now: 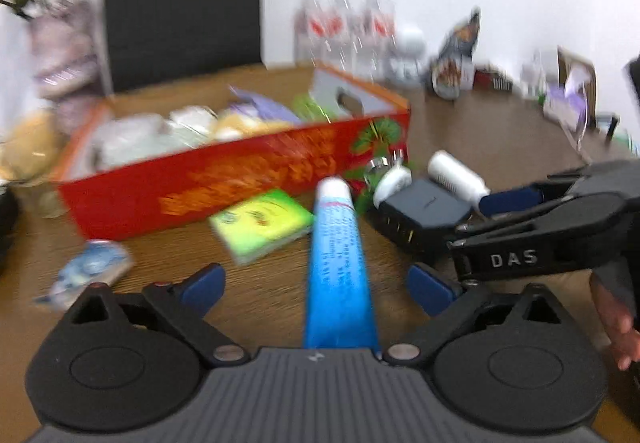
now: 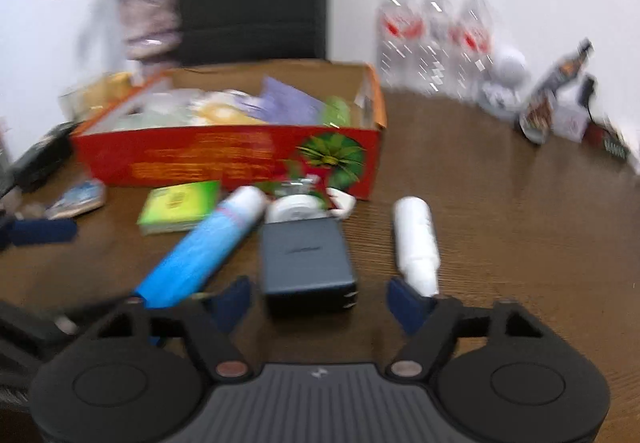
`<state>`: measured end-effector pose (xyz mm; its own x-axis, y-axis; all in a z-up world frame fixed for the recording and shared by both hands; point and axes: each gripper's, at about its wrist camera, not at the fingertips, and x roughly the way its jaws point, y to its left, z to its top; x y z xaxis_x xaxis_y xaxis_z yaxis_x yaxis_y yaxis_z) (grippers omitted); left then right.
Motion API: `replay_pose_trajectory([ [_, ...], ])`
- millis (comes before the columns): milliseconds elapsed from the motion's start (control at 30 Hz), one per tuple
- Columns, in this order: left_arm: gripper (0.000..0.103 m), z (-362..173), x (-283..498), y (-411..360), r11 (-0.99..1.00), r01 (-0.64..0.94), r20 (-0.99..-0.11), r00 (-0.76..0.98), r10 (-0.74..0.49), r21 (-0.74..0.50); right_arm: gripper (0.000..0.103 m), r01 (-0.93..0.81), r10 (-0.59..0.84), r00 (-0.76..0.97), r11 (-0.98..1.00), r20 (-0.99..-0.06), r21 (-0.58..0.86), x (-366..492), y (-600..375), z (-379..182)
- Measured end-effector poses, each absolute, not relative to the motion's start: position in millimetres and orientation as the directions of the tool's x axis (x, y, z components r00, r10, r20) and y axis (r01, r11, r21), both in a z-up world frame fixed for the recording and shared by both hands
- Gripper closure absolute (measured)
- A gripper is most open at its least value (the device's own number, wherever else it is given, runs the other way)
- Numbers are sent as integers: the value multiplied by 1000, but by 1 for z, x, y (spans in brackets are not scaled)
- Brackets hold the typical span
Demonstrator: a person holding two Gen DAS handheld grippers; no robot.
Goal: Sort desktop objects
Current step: 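Grasp the blue tube with the left tool while the right tool grasps the black charger, then carry the blue tube with the left tool while the right tool carries the black charger into the box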
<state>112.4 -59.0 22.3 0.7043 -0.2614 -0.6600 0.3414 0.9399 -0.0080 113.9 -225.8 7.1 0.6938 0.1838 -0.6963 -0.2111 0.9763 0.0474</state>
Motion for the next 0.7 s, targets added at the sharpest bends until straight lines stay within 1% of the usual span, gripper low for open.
replay_pose_trajectory([
  [33, 28, 17, 122, -65, 937, 349, -677, 687, -261, -8, 39, -216, 197, 692, 975, -695, 61, 118, -227, 5],
  [67, 38, 13, 127, -68, 937, 350, -680, 687, -257, 0, 40, -220, 209, 688, 973, -695, 76, 123, -228, 3],
  [133, 47, 6, 134, -74, 935, 354, -681, 688, -251, 12, 40, -223, 232, 674, 969, -701, 107, 131, -229, -2],
  [167, 60, 5, 133, -75, 932, 362, -674, 691, -262, 9, 41, -220, 239, 670, 968, -703, 120, 135, -229, -5],
  [200, 66, 5, 130, -75, 931, 364, -669, 694, -267, 7, 42, -219, 243, 668, 968, -703, 125, 137, -230, -7],
  [233, 66, 5, 124, -74, 936, 352, -671, 696, -256, 8, 48, -226, 247, 670, 966, -700, 124, 137, -229, -8],
  [333, 67, 6, 98, -68, 945, 327, -676, 700, -231, 15, 50, -223, 213, 680, 972, -702, 79, 124, -226, -9],
  [500, 66, 10, 27, -39, 972, 233, -687, 710, -157, 18, 50, -231, 190, 688, 972, -700, 37, 64, -230, -9],
  [533, 64, 11, 18, -33, 975, 221, -687, 710, -156, 7, 50, -232, 186, 690, 972, -700, 29, 52, -231, -9],
  [567, 55, 11, 14, -30, 977, 215, -689, 708, -159, -4, 50, -234, 184, 692, 972, -698, 25, 42, -231, -9],
  [600, 40, 12, 15, -30, 977, 211, -687, 710, -155, -3, 50, -234, 187, 696, 972, -693, 27, 34, -231, -9],
  [633, 34, 11, 18, -30, 979, 203, -682, 718, -143, 7, 49, -234, 191, 700, 972, -688, 32, 27, -230, -9],
  [667, 31, 11, 22, -31, 981, 191, -676, 726, -129, 18, 49, -233, 196, 704, 972, -683, 39, 24, -229, -8],
  [700, 32, 10, 27, -31, 983, 181, -672, 731, -118, 25, 48, -231, 195, 706, 972, -681, 39, 25, -227, -8],
])
